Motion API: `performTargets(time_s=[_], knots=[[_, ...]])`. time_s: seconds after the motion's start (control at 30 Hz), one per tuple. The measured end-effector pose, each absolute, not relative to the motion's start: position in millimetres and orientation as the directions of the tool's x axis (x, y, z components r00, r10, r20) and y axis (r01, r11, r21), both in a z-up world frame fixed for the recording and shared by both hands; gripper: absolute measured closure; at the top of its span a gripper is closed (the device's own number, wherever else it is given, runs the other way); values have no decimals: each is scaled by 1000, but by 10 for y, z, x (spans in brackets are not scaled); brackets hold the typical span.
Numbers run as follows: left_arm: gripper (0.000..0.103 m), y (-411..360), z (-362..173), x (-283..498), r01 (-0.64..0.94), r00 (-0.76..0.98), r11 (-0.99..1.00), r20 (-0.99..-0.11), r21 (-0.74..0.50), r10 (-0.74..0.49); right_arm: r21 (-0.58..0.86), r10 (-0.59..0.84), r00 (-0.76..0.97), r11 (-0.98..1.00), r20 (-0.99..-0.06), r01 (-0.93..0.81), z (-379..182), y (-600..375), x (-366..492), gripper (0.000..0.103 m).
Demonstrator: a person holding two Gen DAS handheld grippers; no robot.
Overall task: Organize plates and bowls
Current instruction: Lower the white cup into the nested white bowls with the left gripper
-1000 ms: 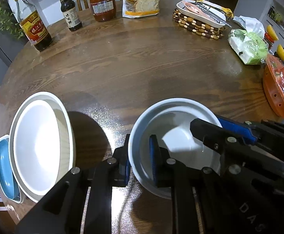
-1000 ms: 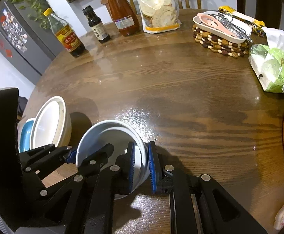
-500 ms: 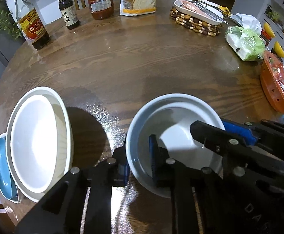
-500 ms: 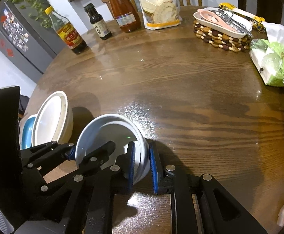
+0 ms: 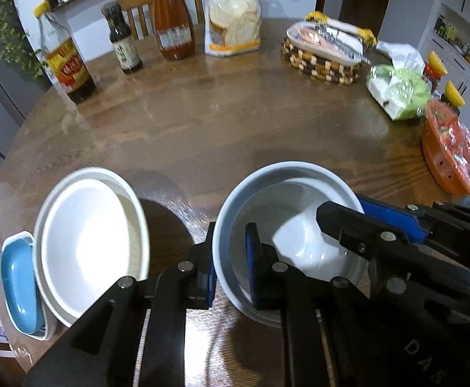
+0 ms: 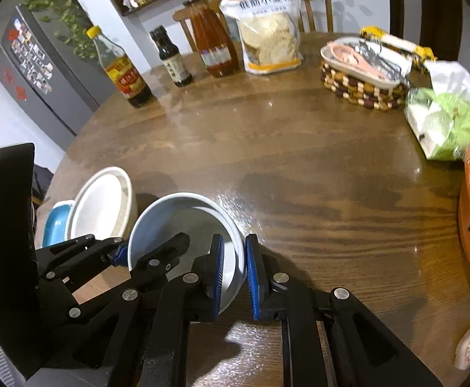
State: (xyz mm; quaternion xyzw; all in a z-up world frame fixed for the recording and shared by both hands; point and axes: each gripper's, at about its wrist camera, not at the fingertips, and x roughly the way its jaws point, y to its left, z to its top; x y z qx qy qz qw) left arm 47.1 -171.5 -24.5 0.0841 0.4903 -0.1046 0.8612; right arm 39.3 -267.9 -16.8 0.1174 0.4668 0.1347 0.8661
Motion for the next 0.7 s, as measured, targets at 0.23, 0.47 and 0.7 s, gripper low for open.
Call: performTargets(time_s=[0.23,0.47,0.7], knots=[[88,-1557,20,429,234,574,970,-814,59,-89,322,356,573,932,-738,-165,104,-2520,379,87],[88,-1277,187,424,182,619,981,-783,68,-61,310,379,588,925,-714,-219,280,-2263,424,87],[88,-932,241,425,124,631,990,-775,66,-27,299,407,578,913,-707,-278,363,-1913,447,87]])
